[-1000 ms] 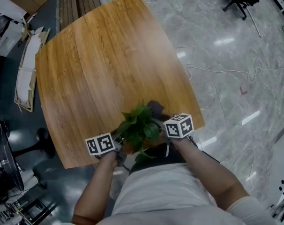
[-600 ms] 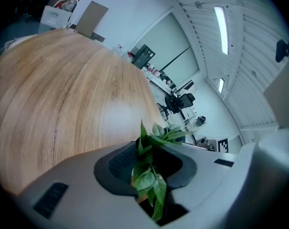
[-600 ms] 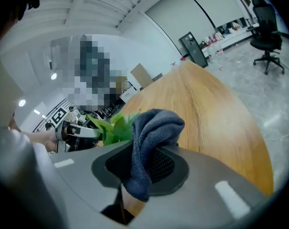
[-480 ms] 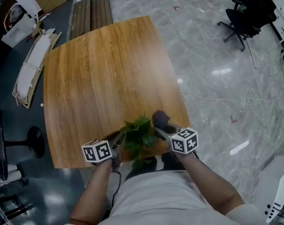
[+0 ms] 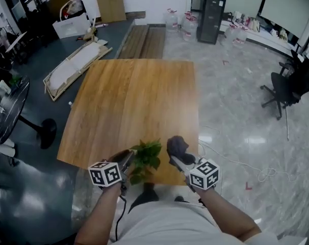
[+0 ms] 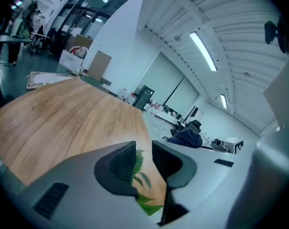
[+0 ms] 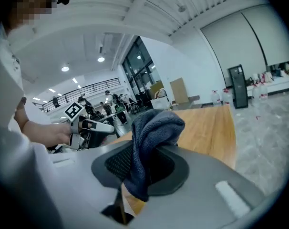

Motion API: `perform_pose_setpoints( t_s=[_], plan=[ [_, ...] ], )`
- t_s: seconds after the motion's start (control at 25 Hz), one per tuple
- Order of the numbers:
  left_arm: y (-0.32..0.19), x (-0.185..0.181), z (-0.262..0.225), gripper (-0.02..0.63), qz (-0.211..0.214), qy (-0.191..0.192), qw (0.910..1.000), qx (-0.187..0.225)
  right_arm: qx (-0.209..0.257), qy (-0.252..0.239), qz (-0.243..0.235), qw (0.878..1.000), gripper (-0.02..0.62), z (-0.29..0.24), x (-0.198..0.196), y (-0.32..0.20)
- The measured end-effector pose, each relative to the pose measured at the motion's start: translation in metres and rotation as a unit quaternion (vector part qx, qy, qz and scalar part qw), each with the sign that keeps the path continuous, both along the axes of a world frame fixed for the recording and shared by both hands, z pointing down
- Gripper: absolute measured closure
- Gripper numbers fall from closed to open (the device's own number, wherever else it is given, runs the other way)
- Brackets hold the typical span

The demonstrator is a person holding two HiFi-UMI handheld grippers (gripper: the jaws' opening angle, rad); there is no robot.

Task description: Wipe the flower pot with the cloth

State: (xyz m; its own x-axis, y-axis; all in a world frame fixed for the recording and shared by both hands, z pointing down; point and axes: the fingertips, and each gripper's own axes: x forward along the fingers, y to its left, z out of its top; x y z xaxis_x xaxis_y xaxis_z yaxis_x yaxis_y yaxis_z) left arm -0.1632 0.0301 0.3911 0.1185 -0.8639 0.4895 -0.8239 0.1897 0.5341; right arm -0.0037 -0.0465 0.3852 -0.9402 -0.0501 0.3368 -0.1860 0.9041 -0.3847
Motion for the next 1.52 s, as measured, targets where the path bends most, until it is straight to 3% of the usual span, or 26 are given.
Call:
perform_pose_setpoints(
  t_s=[0.2, 0.4, 0.56, 0.72, 0.92, 1.52],
  plan=[
    [0.031, 0.054, -0.089, 0.515, -0.049, -0.064, 0.9925, 0.092, 0.053, -0.05, -0.056, 0.996, 0.525, -0.074, 0.031, 0.034],
    [0.06, 0.11, -0.168, 0.562, -0.04, -0.12, 0.979, 0.16, 0.083, -0.102, -0.088, 0.987, 0.525, -0.151, 0.054, 0.073],
    [0.078, 0.132, -0.218, 0.598, -0.044, -0.174, 0.9649, 0.192, 0.11, -0.127, -0.1, 0.981, 0.525, -0.194, 0.065, 0.094],
    [0.085, 0.145, -0.242, 0.6, -0.047, -0.194, 0.9582, 0.205, 0.135, -0.149, -0.1, 0.974, 0.528, -0.219, 0.071, 0.103],
    [0.098, 0.156, -0.245, 0.6, -0.036, -0.205, 0.9586, 0.195, 0.171, -0.154, -0.102, 0.968, 0.528, -0.228, 0.071, 0.117],
    [0.123, 0.135, -0.249, 0.6, -0.042, -0.204, 0.9556, 0.209, 0.187, -0.159, -0.097, 0.965, 0.528, -0.239, 0.049, 0.136]
  ],
)
